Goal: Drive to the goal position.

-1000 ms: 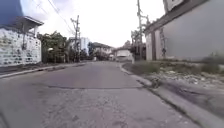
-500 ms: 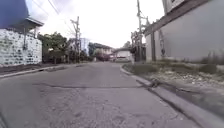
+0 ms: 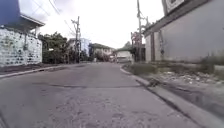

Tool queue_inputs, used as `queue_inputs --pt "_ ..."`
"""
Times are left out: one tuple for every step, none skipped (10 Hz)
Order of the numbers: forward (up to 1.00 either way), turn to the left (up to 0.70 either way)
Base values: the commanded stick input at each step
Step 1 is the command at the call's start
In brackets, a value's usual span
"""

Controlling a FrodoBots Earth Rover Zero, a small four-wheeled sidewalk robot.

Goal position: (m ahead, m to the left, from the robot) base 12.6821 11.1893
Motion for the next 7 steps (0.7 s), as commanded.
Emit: queue_inputs --pt "-0.17 0.07" --pt "-0.17 0.07" --pt "-0.17 0.07" --pt "-0.17 0.07" --pt "-0.17 0.07" --pt "-0.17 0.07" --pt "-0.17 0.07"
